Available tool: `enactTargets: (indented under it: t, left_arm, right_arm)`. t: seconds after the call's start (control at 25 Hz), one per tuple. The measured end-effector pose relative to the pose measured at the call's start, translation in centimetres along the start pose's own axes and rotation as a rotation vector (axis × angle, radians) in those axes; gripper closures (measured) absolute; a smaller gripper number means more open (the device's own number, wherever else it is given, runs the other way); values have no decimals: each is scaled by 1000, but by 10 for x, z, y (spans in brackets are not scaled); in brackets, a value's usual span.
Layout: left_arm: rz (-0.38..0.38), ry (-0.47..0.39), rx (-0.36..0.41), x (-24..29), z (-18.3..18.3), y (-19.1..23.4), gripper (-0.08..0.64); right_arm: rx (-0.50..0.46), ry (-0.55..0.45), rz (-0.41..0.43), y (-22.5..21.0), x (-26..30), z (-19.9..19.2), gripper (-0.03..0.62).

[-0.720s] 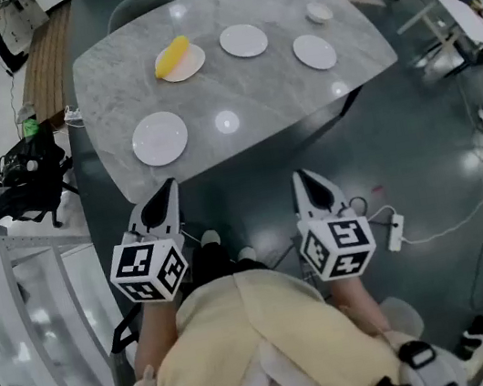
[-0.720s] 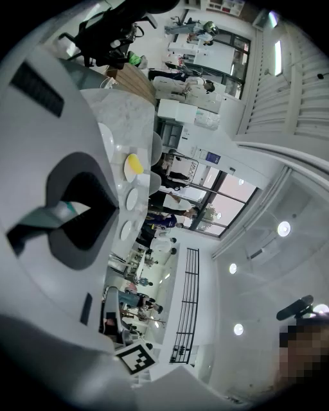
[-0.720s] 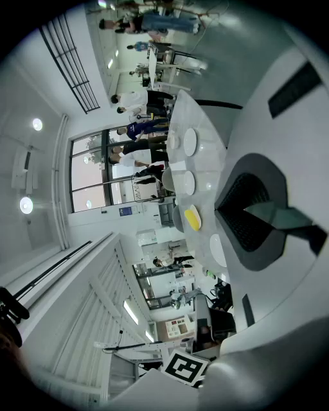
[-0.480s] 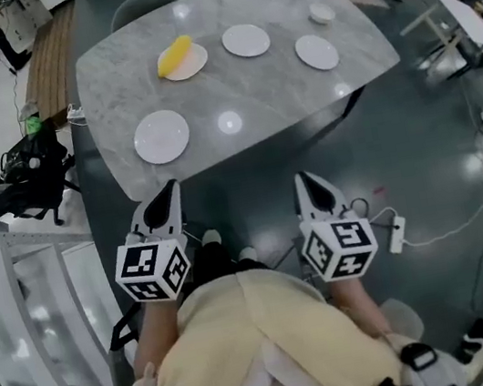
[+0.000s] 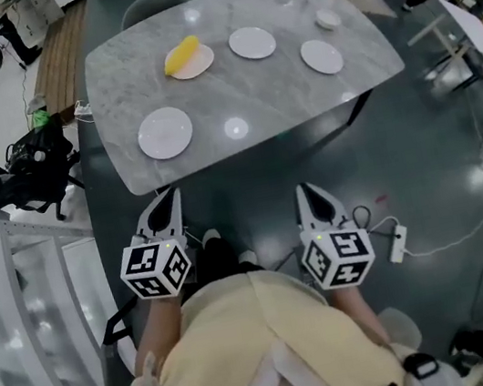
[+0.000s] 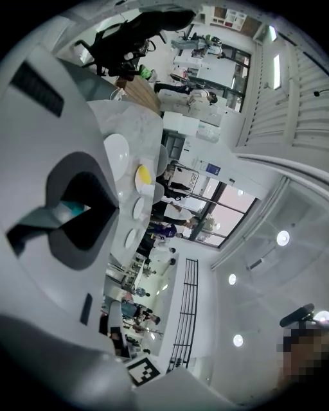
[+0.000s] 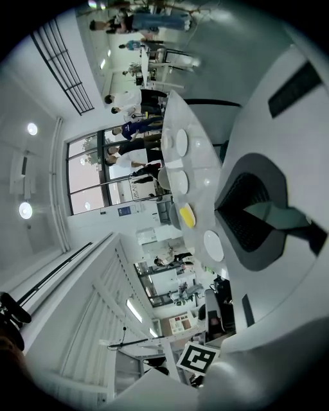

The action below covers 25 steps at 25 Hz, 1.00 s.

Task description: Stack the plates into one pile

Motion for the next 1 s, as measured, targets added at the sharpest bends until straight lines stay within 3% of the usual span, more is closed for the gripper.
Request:
enactTargets:
  t: [0.2, 0.68, 0.88, 1.0]
  left_arm:
    - [39, 7, -84, 5, -7, 5, 552]
    - [121, 0, -256, 43, -8, 30, 396]
    - [171, 5, -371, 71, -11, 51, 390]
    - [240, 20, -388, 86, -12, 65, 390]
  right_arm:
    - [-12, 26, 48, 2, 3, -7, 590]
    - [-50, 95, 88, -8, 34, -6, 589]
    - [-67, 121, 106, -20, 61, -2, 589]
    - [-83, 131, 117, -25, 76, 6, 589]
Point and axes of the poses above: the fingertips, and each gripper's own axes: x forward along the fingers, y to its left, z out of its top, the point moved 7 cm from there along -x, backward along the fingers, and after that the axes turned 4 degrees about z, right-handed, at the moved point
